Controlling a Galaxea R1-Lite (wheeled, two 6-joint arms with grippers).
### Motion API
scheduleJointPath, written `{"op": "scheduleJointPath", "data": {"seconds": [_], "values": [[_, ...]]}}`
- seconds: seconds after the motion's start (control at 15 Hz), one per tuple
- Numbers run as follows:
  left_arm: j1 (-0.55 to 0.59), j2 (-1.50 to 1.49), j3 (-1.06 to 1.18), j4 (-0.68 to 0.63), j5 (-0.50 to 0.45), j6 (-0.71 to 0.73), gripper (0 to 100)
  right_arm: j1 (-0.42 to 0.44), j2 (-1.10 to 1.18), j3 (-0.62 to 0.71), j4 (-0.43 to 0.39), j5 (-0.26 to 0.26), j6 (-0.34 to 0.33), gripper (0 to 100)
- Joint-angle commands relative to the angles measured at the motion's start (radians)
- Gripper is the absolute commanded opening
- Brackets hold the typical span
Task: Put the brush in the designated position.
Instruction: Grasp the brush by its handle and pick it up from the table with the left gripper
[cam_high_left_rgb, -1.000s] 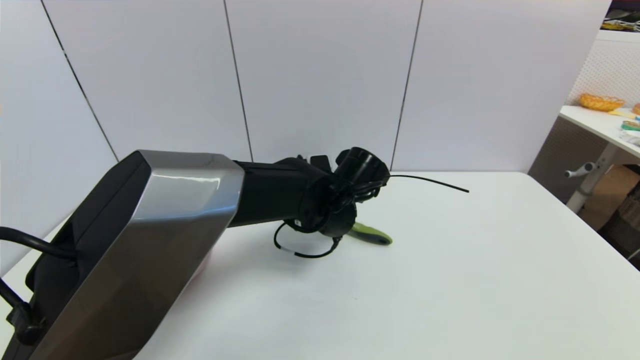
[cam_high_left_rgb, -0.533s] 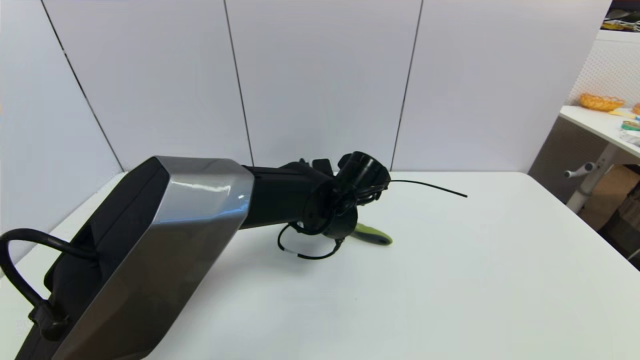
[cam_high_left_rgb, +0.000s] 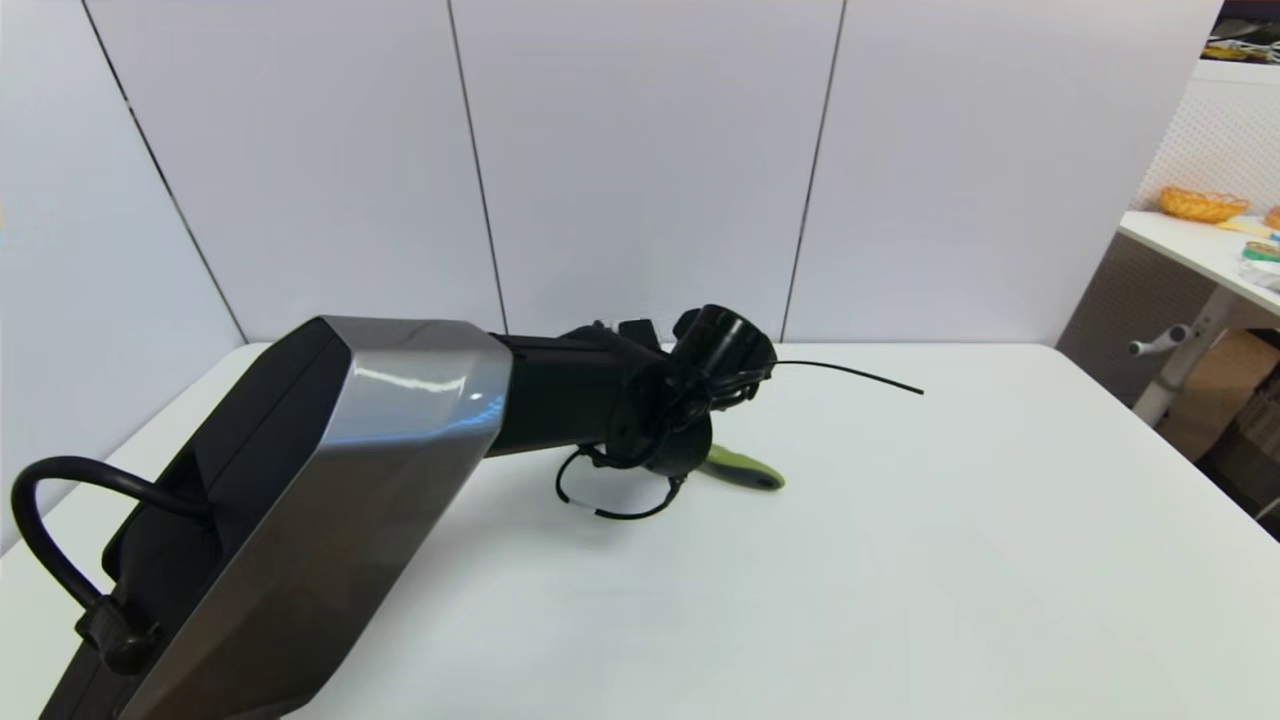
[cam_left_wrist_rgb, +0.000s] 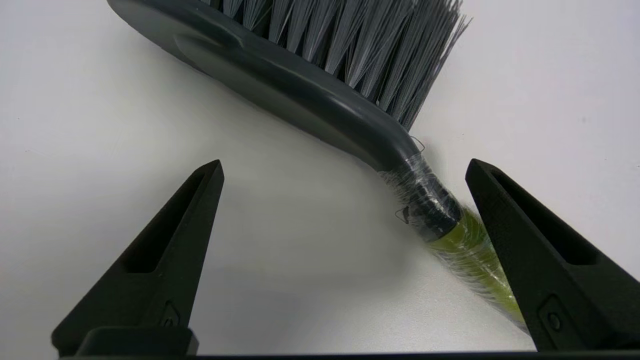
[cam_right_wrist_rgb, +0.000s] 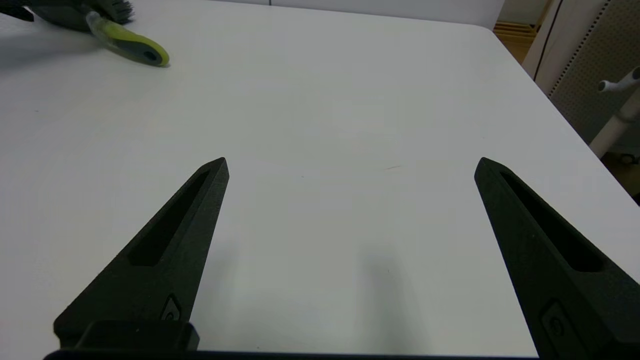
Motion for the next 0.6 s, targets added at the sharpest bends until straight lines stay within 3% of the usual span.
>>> {"op": "scheduleJointPath", "data": {"seconds": [0.07,0.6], "values": [[0.013,0.001,-0.004,0.003,0.004,-0.024,100,0.001,0.001,0.002,0.001,0.001,-0.001,100],[0.027,0.006,-0.006,0.004,0.003,-0.013,100,0.0,0.001,0.002,0.001,0.001,-0.001,100]]}}
